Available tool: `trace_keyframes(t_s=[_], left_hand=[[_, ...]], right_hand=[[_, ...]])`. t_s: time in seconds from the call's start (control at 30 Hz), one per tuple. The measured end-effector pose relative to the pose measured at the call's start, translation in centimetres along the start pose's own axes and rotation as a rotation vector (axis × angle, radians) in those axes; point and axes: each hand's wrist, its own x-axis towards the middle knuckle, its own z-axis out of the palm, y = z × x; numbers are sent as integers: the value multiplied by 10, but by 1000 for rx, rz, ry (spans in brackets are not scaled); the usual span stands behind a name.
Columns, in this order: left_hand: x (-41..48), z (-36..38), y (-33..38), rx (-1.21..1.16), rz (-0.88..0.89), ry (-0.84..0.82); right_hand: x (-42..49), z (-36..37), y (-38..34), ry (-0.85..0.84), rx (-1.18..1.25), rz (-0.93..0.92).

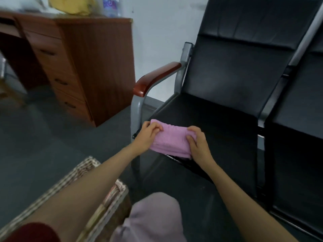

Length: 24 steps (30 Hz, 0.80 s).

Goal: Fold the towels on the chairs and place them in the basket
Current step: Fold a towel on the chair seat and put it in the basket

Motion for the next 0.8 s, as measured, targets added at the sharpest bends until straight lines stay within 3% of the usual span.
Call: trace_keyframes(t_s=[0.3,0.43,0.5,0.63,0.8], left_hand=[[-92,-130,-116,-34,-349,11],[-135,-162,-163,96,-483,15],[-159,-166,-187,118,-563,-32],[-196,-150,-235,210,-646,-86],[-210,-116,-273,400,-605,-239]], right_hand=[[30,153,-78,-465,-59,32],[15,224,-97,-827,198,304],[9,254,-99,-960,144,341],[-14,307,-80,-1052,-12,290],[-42,337,-46,-1095,-320,258]])
